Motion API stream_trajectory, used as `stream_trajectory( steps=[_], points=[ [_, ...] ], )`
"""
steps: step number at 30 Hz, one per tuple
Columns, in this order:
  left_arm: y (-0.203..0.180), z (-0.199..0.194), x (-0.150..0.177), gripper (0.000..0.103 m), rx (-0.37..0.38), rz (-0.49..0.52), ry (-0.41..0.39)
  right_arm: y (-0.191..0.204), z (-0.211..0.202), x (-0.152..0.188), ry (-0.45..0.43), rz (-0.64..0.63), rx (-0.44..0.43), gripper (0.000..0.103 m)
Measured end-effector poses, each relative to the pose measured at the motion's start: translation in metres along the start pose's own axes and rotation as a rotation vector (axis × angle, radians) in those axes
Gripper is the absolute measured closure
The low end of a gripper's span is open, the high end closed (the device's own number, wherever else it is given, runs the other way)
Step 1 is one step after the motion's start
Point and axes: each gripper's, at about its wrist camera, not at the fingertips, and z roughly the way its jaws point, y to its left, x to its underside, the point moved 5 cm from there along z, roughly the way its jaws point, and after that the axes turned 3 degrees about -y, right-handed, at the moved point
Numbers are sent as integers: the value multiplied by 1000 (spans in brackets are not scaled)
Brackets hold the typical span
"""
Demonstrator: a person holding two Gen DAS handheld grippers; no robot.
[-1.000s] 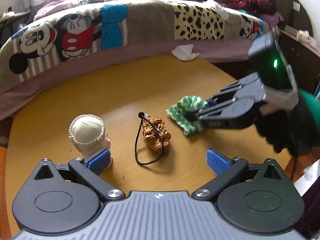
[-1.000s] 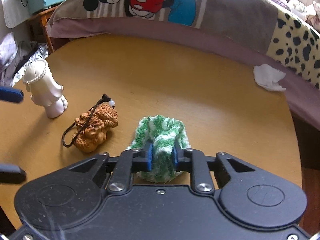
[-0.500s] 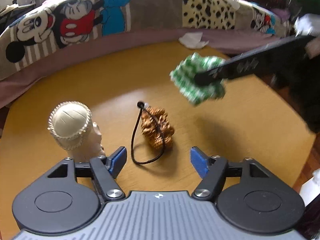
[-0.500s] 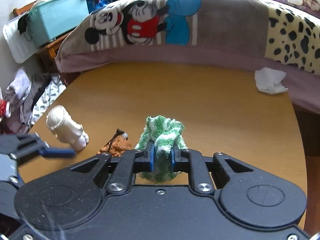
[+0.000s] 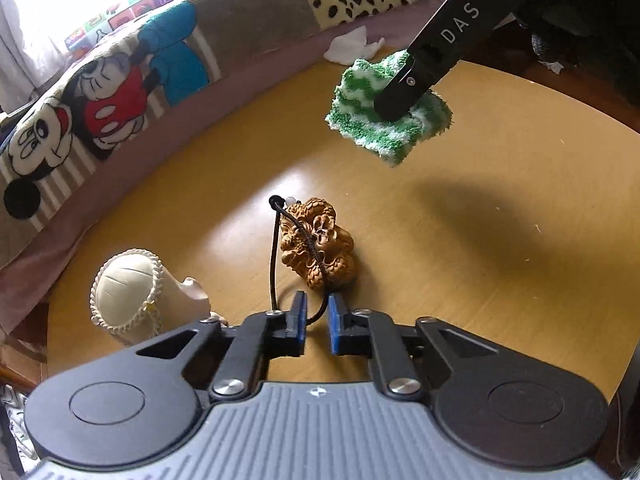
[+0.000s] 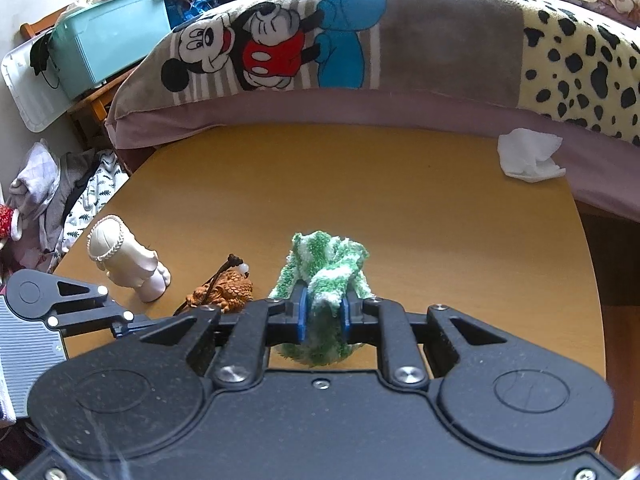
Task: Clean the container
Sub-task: 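Lift the cloth with the right tool while the left tool closes on the brown carved pendant, then lift the brown pendant with the left tool toward the cloth in the right tool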
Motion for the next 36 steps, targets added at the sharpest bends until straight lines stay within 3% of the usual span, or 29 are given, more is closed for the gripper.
stream_trajectory(
  steps=[3, 8, 10, 13, 22, 25, 27, 30, 36],
  points=[
    [2, -4, -2, 102, 35, -30, -5, 0, 0, -1, -2, -2, 3, 88],
    [4, -22, -7, 102, 178, -148, -44, -1, -3, -3, -11, -6, 10, 88],
    [2, -33, -9, 102, 257, -195, -83, -2, -5, -4, -15, -7, 14, 88],
    [0, -46, -14, 102, 312, -232, -136, -1, -7, -5, -22, -9, 17, 88],
    [54, -58, -30, 102, 387, -573, -276, -3, -14, -10, -47, -10, 32, 88],
    [66, -55, -41, 102, 392, -623, -317, -5, -16, -11, -52, -7, 35, 88],
    [71, -50, -47, 102, 393, -653, -311, -5, -16, -10, -52, -6, 36, 88],
    [82, -32, -46, 102, 428, -808, -265, -5, -17, -9, -50, -8, 35, 88],
    [95, 6, -47, 101, 403, -1004, -200, -12, -20, -8, -49, 2, 40, 88]
  ],
)
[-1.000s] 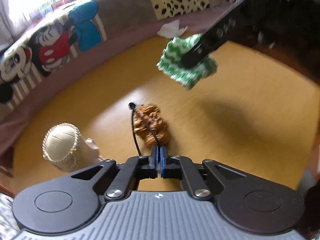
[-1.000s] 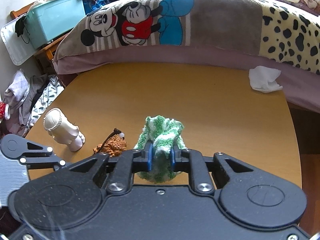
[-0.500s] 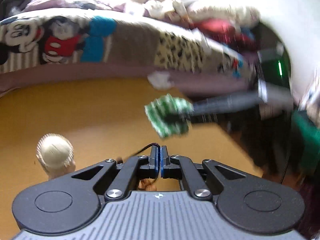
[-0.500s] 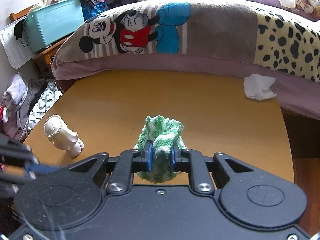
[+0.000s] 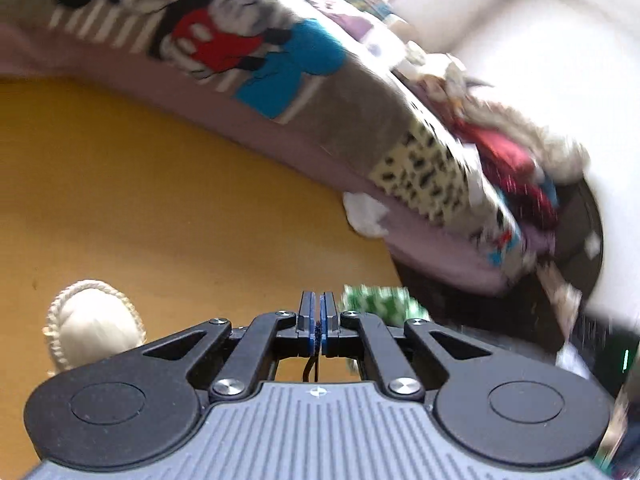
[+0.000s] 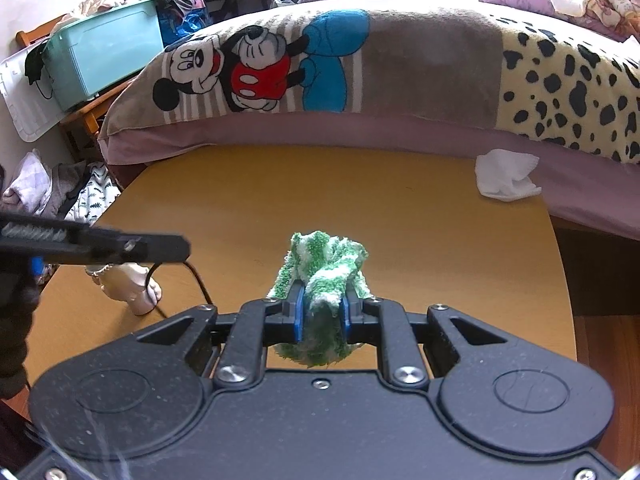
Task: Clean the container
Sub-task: 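Lift the brown pendant with the left tool toward the cloth in the right tool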
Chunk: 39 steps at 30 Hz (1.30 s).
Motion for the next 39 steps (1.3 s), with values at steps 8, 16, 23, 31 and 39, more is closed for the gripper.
stream_trajectory(
  steps=[8, 16, 23, 31, 39],
  points=[
    [-17, 12, -8, 43, -68, 107, 8, -14, -3, 3, 7, 15, 7, 88],
    [-43, 0, 64, 43, -156, 608, 219, -12, -6, 10, 36, -11, -12, 88],
    [-45, 9, 108, 43, -205, 801, 287, 4, -7, 3, 22, -33, -27, 88],
    [-21, 20, 94, 69, -378, 524, 193, -1, -3, 2, 26, -26, -18, 88],
    [4, 1, 97, 45, -263, 125, 374, -4, -10, 6, 29, -34, -17, 88]
  ],
)
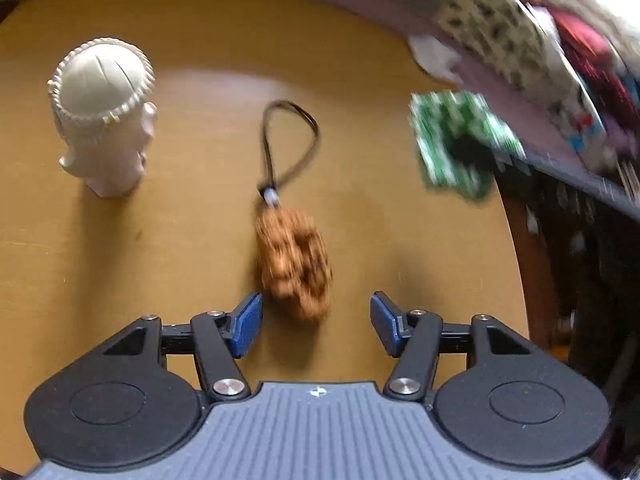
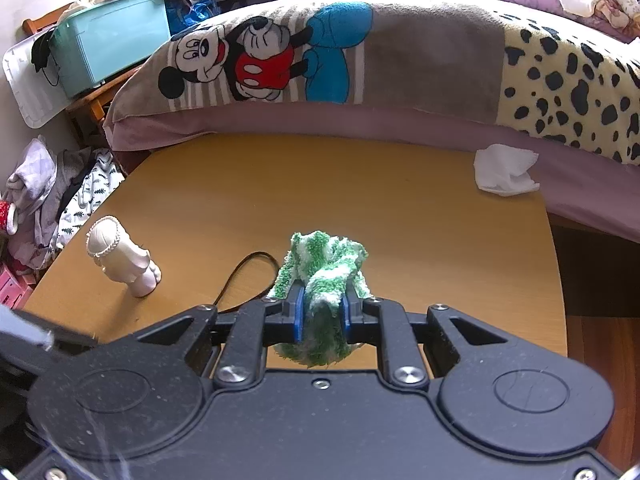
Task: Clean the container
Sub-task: 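Lift the brown pendant with the left tool toward the cloth in the right tool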
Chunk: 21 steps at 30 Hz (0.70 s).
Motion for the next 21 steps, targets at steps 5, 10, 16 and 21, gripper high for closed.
stream_trajectory(
  steps=[5, 10, 16, 21],
  points=[
    [-6, -5, 12, 45, -52, 292, -42, -2, -9, 6, 6, -14, 7, 88],
    [-31, -9, 12, 44, 128, 356, -59, -2, -10, 10, 16, -23, 16, 88],
    [-36, -16, 11, 44, 3, 598, -129, -6, -11, 11, 20, -26, 17, 88],
    [-35, -9, -2, 44, -60, 756, -209, -6, -10, 15, 38, -42, 3, 88]
  ],
)
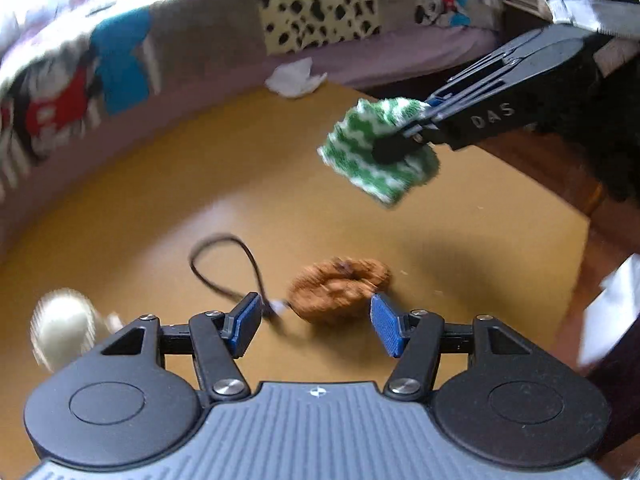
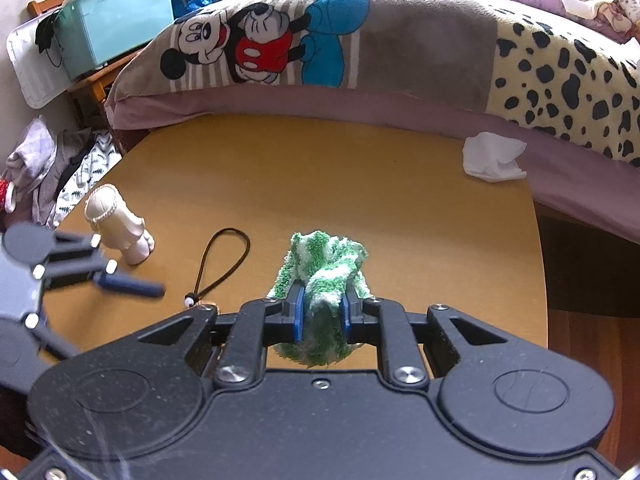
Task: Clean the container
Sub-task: 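Lift the brown pendant with the left tool toward the cloth in the right tool, then rub the cloth in the right tool over the pendant held by the left tool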
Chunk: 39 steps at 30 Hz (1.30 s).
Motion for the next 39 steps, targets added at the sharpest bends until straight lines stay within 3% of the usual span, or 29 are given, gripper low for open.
stream_trajectory(
  steps=[4, 8, 12, 16, 24, 26, 30, 32, 34, 36, 39],
  points=[
    [-4, 15, -11, 44, 94, 13, -8, -2, 1, 0, 7, -2, -3, 88],
    [-19, 33, -11, 43, 154, 91, 24, -4, 3, -2, 8, 7, -4, 88],
    [-23, 41, -3, 43, 110, 113, 63, -3, 4, -3, 10, 6, -16, 88],
    [-23, 31, 1, 65, 80, 124, 46, 4, 4, -1, 19, -13, -34, 88],
    [-20, 7, 19, 64, 77, 125, 59, 14, 2, 5, 49, -56, -79, 88],
    [-18, 4, 24, 51, 67, 129, 48, 21, 2, 8, 73, -77, -112, 88],
    [-14, 3, 25, 48, 102, 115, 8, 34, -2, 17, 114, -135, -162, 88],
    [-12, 5, 26, 50, 124, 87, -12, 39, -2, 22, 134, -152, -177, 88],
    [-10, 4, 24, 64, 85, 53, -11, 40, -1, 23, 137, -156, -174, 88],
    [-7, 2, 22, 64, 14, 27, 0, 40, 1, 22, 136, -156, -166, 88],
    [-9, -1, 24, 63, 7, 27, -3, 41, 7, 19, 128, -155, -142, 88]
  ],
)
